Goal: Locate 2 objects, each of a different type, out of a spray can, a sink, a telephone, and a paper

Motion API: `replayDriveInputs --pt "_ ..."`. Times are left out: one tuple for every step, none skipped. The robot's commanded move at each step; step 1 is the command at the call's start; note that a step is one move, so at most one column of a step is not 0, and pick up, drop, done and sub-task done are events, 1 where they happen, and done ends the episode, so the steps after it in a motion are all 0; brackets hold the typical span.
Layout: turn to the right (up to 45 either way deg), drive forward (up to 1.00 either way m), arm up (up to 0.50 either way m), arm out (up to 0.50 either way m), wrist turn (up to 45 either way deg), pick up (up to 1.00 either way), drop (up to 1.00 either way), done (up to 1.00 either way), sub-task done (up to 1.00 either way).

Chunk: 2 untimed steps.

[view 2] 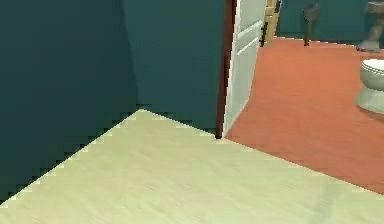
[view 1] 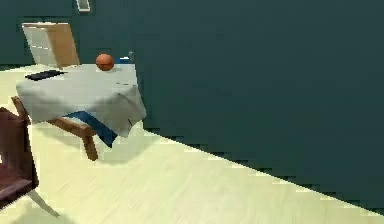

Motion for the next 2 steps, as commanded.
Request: replayDriveInputs --pt "45.0 0.00 0.00 0.00 0.0 0.00 0.00 0.00 0.00" --pt "45.0 0.00 0.00 0.00 0.0 0.00 0.00 0.00 0.00"
